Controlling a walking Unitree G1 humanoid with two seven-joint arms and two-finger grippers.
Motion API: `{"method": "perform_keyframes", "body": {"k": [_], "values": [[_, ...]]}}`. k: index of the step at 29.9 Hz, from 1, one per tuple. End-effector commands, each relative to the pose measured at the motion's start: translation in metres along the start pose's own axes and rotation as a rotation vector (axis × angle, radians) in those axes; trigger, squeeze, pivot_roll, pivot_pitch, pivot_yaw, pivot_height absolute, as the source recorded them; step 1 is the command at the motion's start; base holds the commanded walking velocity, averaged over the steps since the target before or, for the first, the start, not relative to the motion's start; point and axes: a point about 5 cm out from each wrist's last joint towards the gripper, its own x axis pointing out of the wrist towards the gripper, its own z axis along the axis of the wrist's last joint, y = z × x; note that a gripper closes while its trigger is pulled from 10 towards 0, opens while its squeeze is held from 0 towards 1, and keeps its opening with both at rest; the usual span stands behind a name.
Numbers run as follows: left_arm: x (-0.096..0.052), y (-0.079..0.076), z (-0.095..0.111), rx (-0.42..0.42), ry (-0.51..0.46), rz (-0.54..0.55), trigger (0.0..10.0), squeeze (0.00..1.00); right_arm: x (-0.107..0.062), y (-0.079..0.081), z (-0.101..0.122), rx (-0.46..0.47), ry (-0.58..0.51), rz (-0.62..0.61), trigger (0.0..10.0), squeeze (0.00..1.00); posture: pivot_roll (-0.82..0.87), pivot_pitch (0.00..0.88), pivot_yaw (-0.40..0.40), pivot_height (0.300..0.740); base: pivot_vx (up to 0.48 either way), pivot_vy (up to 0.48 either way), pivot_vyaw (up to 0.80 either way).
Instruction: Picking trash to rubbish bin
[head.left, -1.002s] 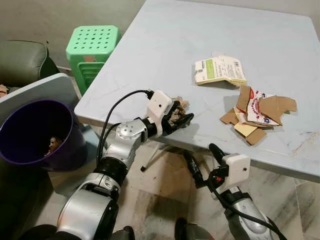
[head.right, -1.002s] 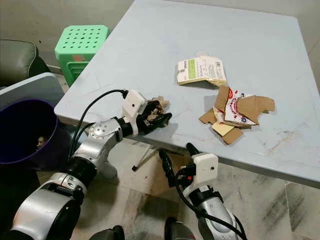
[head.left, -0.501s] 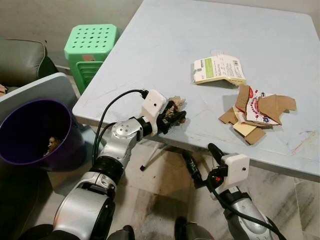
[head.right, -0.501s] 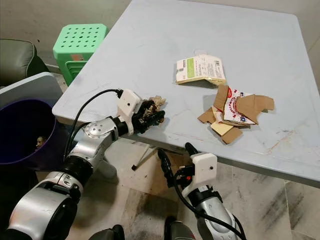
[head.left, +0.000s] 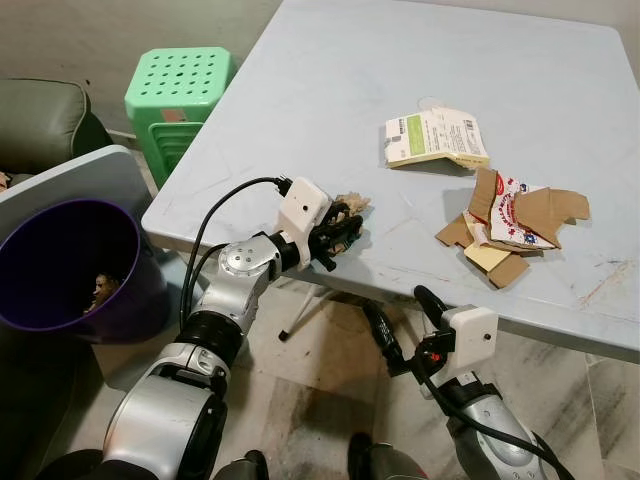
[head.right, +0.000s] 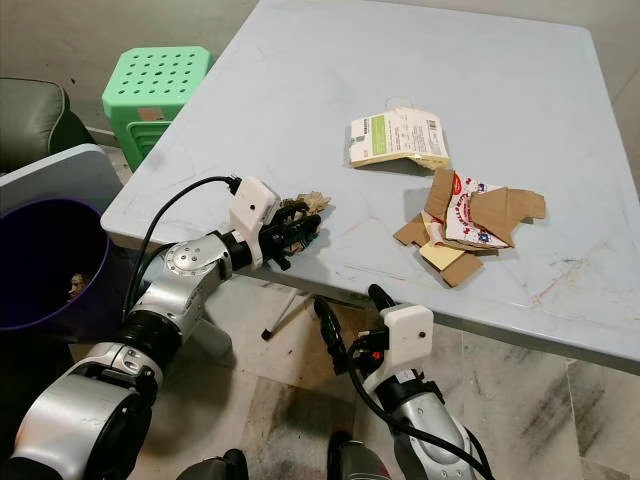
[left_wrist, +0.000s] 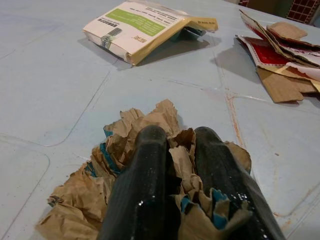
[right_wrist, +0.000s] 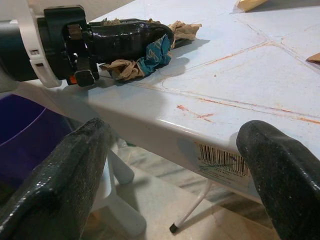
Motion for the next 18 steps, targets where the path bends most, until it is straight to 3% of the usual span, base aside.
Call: {"method": "perform_keyframes", "body": {"k": [1,18], "values": [[-0.005,-0.004,-0.017,-0.019,0.07,-0.011,0.0,0.0,-0.001,0.003,0.001,0.02,-0.004,0.017,10.0,0.0,-0.14,0.246,0.006,0.74,0.0,0.0,0.0],[-0.007,0.011,-0.007,0.01,0.058,0.046,0.0,0.0,0.003,0.016,0.013,0.107,-0.044,0.143,10.0,0.0,-0.14,0.233,0.004,0.74,0.0,0.0,0.0]]}}
